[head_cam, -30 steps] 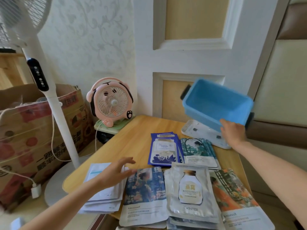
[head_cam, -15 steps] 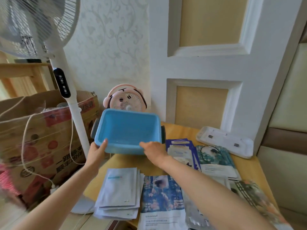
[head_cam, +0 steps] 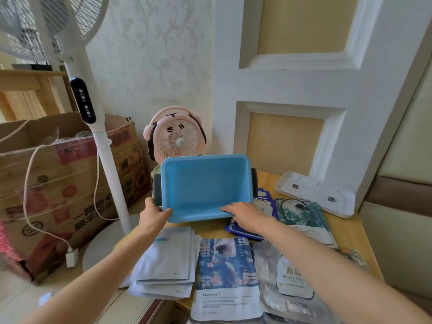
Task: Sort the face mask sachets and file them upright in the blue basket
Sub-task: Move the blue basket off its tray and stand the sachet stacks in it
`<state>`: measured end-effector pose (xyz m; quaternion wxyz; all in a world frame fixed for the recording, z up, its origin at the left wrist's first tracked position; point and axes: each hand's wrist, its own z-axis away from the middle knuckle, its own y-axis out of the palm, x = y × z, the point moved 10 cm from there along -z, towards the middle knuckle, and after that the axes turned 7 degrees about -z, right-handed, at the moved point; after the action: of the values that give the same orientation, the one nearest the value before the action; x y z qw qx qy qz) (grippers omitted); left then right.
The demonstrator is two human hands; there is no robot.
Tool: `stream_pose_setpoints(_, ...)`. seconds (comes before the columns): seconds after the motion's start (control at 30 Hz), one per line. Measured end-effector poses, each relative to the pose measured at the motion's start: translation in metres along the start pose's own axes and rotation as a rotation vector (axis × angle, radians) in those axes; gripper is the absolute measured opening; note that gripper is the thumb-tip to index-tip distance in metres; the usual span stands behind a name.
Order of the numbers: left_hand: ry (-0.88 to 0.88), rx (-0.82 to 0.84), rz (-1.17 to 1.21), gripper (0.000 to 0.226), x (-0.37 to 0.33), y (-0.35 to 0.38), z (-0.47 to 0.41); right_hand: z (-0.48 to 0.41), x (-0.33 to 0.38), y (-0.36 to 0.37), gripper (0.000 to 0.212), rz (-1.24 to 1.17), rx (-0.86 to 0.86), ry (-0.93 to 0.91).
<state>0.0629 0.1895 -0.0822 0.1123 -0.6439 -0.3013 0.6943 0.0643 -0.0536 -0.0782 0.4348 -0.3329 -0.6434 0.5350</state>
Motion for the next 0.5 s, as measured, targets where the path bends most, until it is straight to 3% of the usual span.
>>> stream_pose_setpoints(0.1,0.001,-0.048,-0.006,0.048,0.004,-0.014,-0.001,-0.004,0.01,0.004,0.057,-0.017,-0.028,0.005)
stream_pose_setpoints(0.23,-0.021,-0.113,-0.045,0.042,0.005,-0.032,-0.009,-0.023,0.025,0.003,0.04,0.044,-0.161,0.04)
stream_pose_setpoints(0.4,-0.084,-0.066,-0.185,0.043,0.018,-0.028,-0.013,-0.038,0.026,0.044,0.055,0.036,0.194,0.023)
stream_pose_setpoints(0.5,-0.066,-0.084,-0.194,0.044,0.024,-0.023,-0.011,-0.039,0.022,0.042,0.06,0.032,0.199,0.021)
